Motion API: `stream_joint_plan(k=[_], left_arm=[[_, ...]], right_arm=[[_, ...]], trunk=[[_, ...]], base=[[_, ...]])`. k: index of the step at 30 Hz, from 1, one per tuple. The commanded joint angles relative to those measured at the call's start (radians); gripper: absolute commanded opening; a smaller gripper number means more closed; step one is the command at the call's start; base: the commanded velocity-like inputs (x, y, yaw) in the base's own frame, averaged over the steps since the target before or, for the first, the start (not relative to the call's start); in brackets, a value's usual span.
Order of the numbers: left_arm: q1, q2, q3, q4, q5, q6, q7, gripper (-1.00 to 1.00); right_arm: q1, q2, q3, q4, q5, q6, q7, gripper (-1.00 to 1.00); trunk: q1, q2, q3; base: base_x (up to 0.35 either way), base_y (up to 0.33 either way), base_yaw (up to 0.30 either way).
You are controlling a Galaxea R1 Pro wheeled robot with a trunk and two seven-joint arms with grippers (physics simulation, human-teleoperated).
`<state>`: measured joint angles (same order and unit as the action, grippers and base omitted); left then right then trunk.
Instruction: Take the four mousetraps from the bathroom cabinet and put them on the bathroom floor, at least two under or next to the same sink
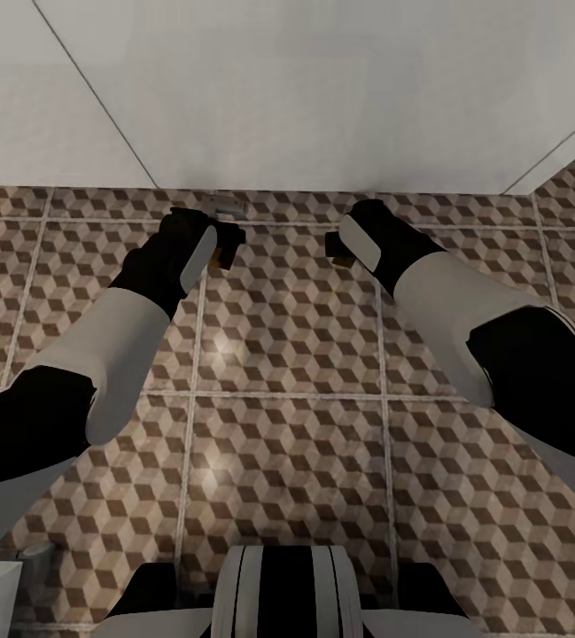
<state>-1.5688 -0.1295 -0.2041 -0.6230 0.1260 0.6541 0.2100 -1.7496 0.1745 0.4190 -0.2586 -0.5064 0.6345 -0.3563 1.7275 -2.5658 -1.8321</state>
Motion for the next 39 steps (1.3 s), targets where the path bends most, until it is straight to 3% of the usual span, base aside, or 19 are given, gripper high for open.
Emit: stream_joint_plan(k=[1, 39], left_arm=[[0.000, 0.001, -0.004, -0.001, 0.009, 0.004, 0.008, -1.00], [0.001, 0.004, -0.004, 0.008, 0.007, -0.015, 0.006, -1.00]], right_arm=[[-0.001, 0.000, 0.006, -0.001, -0.011, 0.002, -0.008, -1.00], [-0.001, 0.000, 0.007, 0.004, -0.011, 0.002, -0.007, -1.00]], trunk=[[0.000, 0.000, -0.001], [0.000, 0.000, -0.001]], base=[[0.004, 0.000, 0.000], [0.000, 0.000, 0.000]])
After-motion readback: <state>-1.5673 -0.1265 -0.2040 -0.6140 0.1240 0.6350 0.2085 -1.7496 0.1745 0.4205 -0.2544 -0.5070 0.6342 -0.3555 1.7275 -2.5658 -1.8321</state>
